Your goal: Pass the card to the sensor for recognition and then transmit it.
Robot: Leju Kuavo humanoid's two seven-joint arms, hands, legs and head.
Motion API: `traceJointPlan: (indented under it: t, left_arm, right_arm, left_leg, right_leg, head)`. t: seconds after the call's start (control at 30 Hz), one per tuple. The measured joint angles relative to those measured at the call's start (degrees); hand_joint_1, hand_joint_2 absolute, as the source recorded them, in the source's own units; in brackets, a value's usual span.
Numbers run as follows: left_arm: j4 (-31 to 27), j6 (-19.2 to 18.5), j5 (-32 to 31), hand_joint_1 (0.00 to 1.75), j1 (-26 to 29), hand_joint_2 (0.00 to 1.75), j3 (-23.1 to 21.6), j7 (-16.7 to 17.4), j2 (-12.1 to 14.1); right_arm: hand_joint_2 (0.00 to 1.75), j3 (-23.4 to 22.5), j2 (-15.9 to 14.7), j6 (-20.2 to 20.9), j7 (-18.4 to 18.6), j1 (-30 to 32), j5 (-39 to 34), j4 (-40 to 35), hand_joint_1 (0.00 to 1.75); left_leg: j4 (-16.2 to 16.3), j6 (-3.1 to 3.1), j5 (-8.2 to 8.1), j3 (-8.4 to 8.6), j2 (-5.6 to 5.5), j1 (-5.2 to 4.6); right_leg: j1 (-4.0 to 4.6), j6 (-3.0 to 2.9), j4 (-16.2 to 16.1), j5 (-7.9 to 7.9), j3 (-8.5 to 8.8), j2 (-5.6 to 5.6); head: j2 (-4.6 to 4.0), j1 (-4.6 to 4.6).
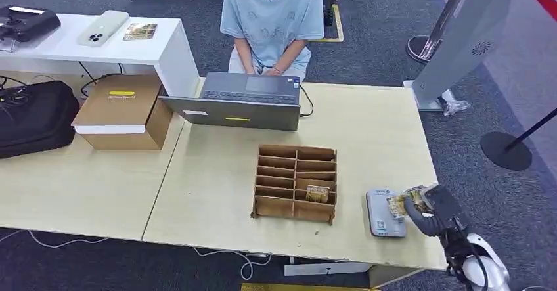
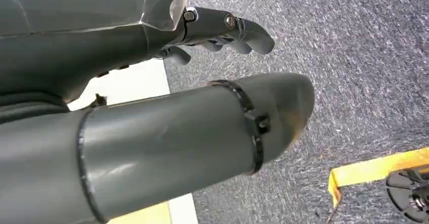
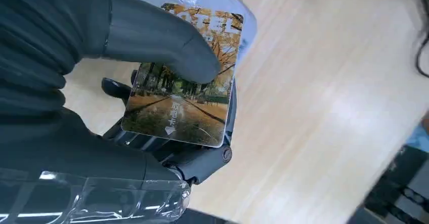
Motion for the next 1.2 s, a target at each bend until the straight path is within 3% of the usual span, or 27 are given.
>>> traceJointPlan:
  t: [0.33,0.5,0.73,1.0,1.2]
  left_arm:
    - [0.0,0.1,0.1,0.0,0.0,0.0,0.0,-0.1,-0.1]
    - [0.0,0.2,-0.4,0.0,-0.1,0.0,0.0,-0.3,-0.3]
    - [0.0,0.0,-0.8,0.0,-0.4,0.0,0.0,-0.8,-0.3]
    - [0.0,-0.2,-1.7,0.0,-0.7,0.0,-0.6,-1.1,-0.6]
    - [0.0,-0.8,-1.7,0.0,-0.8,0.0,-1.3,-1.1,-0.5]
  right_arm:
    - [1.75,-2.1,-0.1,-4.3,-2.6,-1.8,3.7,-8.3,1.75]
    - [1.75,-1.2,-0.1,-8.3,-5.3,-3.7,11.7,-12.8,1.75]
    - [1.75,3.8,-0.2,-15.4,-3.8,-8.7,28.6,-14.9,1.75]
    - [1.75,12.0,-0.7,-24.3,-0.6,-19.5,44.7,-11.7,1.75]
    - [1.75,17.7,-0.4,-25.7,1.1,-28.0,50.2,-6.5,1.75]
  left_leg:
    - [0.0,0.0,0.01,0.0,0.01,0.01]
    - [0.0,-0.02,0.02,0.01,0.02,0.01]
    - [0.0,-0.03,0.03,0.0,0.04,0.01]
    - [0.0,-0.05,0.06,0.04,0.06,0.01]
    - [0.0,-0.07,0.09,0.03,-0.01,0.02]
  right_leg:
    - [0.01,0.0,0.0,0.0,0.0,0.01]
    - [0.01,0.0,0.0,0.0,0.0,0.05]
    - [0.01,-0.01,0.0,0.02,0.01,0.1]
    - [0.01,-0.03,0.1,0.04,0.02,0.11]
    - [0.01,-0.03,0.1,0.03,0.02,0.04]
  head:
    - [0.0,0.02]
    - [0.0,0.0]
    - [0.0,0.0]
    - [0.0,0.02]
    - [0.0,0.02]
